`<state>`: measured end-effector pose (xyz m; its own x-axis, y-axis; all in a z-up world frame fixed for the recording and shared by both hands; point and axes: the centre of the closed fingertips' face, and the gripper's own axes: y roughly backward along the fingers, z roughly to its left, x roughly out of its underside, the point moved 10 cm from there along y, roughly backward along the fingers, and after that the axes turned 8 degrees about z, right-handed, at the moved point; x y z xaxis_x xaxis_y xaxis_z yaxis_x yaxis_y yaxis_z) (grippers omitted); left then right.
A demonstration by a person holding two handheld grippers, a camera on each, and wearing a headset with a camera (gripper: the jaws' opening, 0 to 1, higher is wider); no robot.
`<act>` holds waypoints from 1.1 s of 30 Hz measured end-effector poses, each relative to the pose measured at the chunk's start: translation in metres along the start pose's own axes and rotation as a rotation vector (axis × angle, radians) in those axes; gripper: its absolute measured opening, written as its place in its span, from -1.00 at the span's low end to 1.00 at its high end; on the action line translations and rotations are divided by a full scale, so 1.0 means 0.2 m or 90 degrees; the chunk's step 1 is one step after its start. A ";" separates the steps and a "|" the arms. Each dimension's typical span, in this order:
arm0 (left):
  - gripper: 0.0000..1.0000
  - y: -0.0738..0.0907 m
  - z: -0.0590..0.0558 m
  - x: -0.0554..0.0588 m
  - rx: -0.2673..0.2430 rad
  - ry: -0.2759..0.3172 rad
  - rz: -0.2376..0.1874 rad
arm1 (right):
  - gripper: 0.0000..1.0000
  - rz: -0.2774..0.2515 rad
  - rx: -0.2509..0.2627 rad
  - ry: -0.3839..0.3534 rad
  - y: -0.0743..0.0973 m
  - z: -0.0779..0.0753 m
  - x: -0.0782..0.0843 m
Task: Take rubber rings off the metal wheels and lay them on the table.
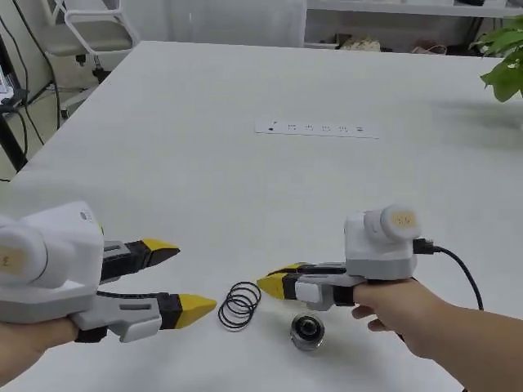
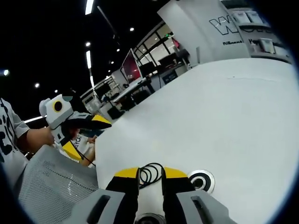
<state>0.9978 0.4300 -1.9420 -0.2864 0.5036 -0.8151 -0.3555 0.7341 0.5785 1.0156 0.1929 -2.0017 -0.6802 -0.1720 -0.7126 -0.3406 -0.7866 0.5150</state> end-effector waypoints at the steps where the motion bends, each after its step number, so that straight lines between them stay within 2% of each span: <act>1: 0.03 0.00 0.00 -0.01 0.002 -0.001 -0.001 | -0.67 -0.002 0.003 0.006 0.02 0.00 0.00; 8: 0.04 0.00 -0.02 -0.04 0.010 -0.011 -0.004 | -0.54 -0.006 0.022 0.043 0.13 0.02 -0.02; 15: 0.04 0.00 -0.04 -0.05 0.014 -0.014 -0.005 | -0.43 -0.011 0.042 0.062 0.23 0.03 -0.02; 18: 0.06 0.01 -0.05 -0.06 0.015 -0.018 -0.006 | -0.36 -0.005 0.050 0.090 0.27 0.05 -0.01; 28: 0.08 0.03 -0.09 -0.09 0.019 -0.021 -0.011 | -0.14 0.011 0.082 0.169 0.43 0.10 0.04; 33: 0.09 0.03 -0.11 -0.09 0.020 -0.021 0.002 | -0.01 0.024 0.099 0.193 0.49 0.11 0.08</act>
<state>0.9822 0.4155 -1.9240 -0.2578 0.5199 -0.8144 -0.3266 0.7464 0.5799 0.9563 0.1267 -1.9519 -0.4778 -0.3865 -0.7889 -0.4302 -0.6800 0.5937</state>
